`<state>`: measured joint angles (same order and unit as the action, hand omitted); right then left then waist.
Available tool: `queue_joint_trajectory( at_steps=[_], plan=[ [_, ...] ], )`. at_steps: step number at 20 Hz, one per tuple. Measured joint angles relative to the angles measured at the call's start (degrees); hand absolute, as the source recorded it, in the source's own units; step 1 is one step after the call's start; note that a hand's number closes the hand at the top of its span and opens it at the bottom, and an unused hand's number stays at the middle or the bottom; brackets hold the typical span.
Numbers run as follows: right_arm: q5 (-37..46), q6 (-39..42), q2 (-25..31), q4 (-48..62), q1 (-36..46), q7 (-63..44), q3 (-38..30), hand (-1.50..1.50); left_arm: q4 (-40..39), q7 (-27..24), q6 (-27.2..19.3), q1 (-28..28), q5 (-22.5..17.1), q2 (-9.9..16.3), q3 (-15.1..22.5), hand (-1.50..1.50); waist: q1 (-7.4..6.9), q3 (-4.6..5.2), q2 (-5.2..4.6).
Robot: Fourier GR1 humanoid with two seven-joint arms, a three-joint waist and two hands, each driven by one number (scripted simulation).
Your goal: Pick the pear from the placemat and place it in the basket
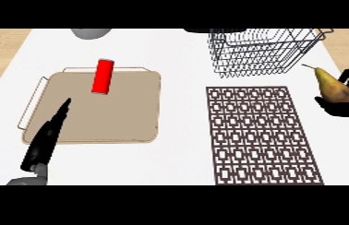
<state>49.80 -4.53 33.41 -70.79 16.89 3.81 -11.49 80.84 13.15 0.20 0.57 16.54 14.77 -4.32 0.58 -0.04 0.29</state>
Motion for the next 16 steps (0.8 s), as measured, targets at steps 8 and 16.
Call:
queue_joint_trajectory(
  at_steps=[8,16],
  plan=[
    [-8.05,8.12,6.27,-15.22,0.13,-2.27,-7.83,1.50,0.76,1.11,-0.58,0.20,0.93,-1.04,0.32,0.00,0.04,0.04,0.01],
    [-21.79,23.38,9.33,-25.54,5.17,-10.43,-13.49,1.50,0.52,1.11,0.29,0.52,0.97,-0.88,-0.02,0.00,-0.21,0.07,-0.03]
  ],
)
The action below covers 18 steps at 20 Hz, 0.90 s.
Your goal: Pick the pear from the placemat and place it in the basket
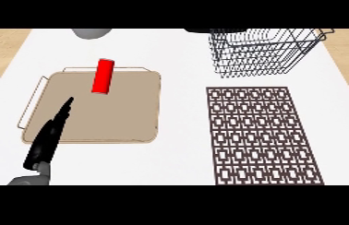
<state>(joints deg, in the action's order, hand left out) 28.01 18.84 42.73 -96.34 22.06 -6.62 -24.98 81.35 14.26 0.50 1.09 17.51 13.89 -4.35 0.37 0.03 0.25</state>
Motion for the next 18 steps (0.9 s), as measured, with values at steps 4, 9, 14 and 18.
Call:
queue_joint_trajectory(
  at_steps=[4,9,14,18],
  plan=[
    [-3.85,4.23,0.07,-1.99,4.12,-5.83,0.51,1.50,0.11,-1.45,0.30,-0.60,0.11,-0.04,-0.16,0.00,-0.35,-0.03,-0.07],
    [-5.67,6.49,-0.17,1.22,11.74,-11.24,3.99,1.50,-0.47,-1.59,0.49,0.15,0.38,-0.33,-0.33,0.00,-0.79,-0.03,-0.18],
    [-6.38,7.22,-2.56,4.44,18.11,-15.55,8.13,1.50,-0.59,-0.75,0.72,0.88,0.79,-0.59,-0.40,0.00,-0.98,-0.04,-0.22],
    [-4.94,6.86,-5.27,7.19,22.57,-17.79,12.56,1.50,-0.01,0.13,0.56,0.82,1.47,-1.35,0.19,0.00,-1.05,-0.02,-0.27]
  ],
)
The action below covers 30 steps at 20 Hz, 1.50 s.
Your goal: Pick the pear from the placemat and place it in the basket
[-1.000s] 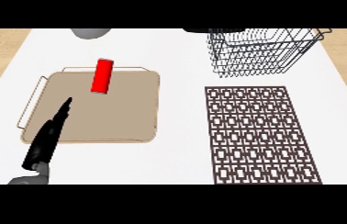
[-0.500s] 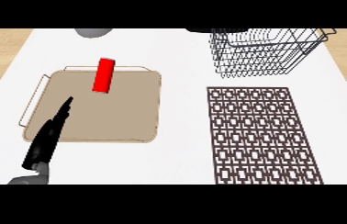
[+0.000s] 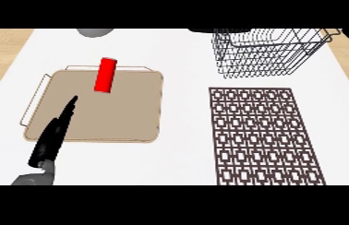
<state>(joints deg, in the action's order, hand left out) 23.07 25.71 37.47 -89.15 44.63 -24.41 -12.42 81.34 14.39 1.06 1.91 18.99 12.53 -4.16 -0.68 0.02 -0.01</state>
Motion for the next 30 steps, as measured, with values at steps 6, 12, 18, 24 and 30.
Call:
queue_joint_trajectory(
  at_steps=[6,12,18,24,30],
  plan=[
    [4.73,-2.48,-3.12,6.90,4.38,0.10,4.45,1.50,0.21,-0.98,0.12,-0.82,0.13,-0.04,-0.47,0.00,-0.07,-0.06,-0.03],
    [12.11,-8.65,-7.77,13.05,5.26,0.56,9.30,1.50,-0.72,-1.64,0.68,0.13,-0.11,0.17,-1.15,0.00,-0.05,-0.05,-0.08],
    [15.90,-15.03,-12.26,23.13,6.82,4.09,10.12,-1.50,-2.44,-4.05,0.07,0.53,0.41,-0.18,-1.41,0.00,-0.17,-0.25,-0.04],
    [16.74,-21.36,-15.09,28.73,10.02,6.25,7.69,-1.50,-1.52,-1.22,0.59,1.23,0.72,-0.55,-1.17,0.00,-0.19,-0.10,-0.13],
    [14.32,-28.99,-15.38,30.94,10.65,5.61,0.90,-1.50,-0.49,-1.51,1.24,0.10,0.36,-0.22,-1.41,0.00,-0.05,-0.10,-0.08]
  ],
)
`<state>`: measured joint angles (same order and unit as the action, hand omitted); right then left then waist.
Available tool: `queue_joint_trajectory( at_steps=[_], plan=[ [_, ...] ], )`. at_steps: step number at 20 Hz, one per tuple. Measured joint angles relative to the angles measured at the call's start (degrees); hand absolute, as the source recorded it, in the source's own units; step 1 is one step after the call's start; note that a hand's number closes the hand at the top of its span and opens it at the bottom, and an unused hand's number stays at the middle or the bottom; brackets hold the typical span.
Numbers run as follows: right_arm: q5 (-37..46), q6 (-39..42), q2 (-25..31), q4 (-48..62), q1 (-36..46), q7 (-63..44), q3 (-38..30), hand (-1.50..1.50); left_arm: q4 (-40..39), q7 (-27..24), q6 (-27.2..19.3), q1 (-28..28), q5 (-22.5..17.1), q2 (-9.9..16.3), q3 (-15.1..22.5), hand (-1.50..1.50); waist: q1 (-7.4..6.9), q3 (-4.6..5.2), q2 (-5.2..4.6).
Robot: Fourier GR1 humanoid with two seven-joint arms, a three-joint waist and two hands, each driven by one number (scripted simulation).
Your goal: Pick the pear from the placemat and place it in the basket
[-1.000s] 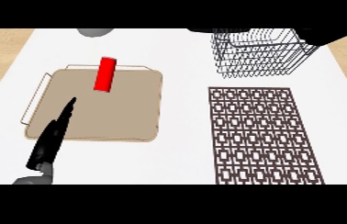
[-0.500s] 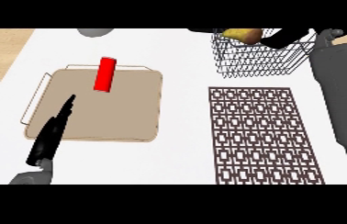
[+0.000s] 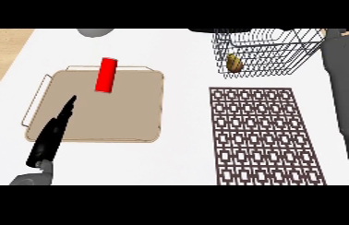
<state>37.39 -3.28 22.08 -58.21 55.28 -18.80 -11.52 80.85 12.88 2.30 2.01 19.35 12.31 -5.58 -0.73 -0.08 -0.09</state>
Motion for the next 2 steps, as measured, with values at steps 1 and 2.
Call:
queue_joint_trajectory(
  at_steps=[1,2],
  plan=[
    [-0.64,-0.28,0.68,0.13,0.08,-0.65,-1.28,-1.50,0.18,-0.16,-0.42,-0.31,0.16,-0.35,0.09,0.00,0.10,0.00,0.02],
    [-1.29,-0.63,1.18,0.70,0.29,-1.31,-2.55,-1.50,-0.04,-0.13,-0.43,-0.15,0.25,-0.26,0.02,0.00,0.17,-0.03,0.05]
  ],
)
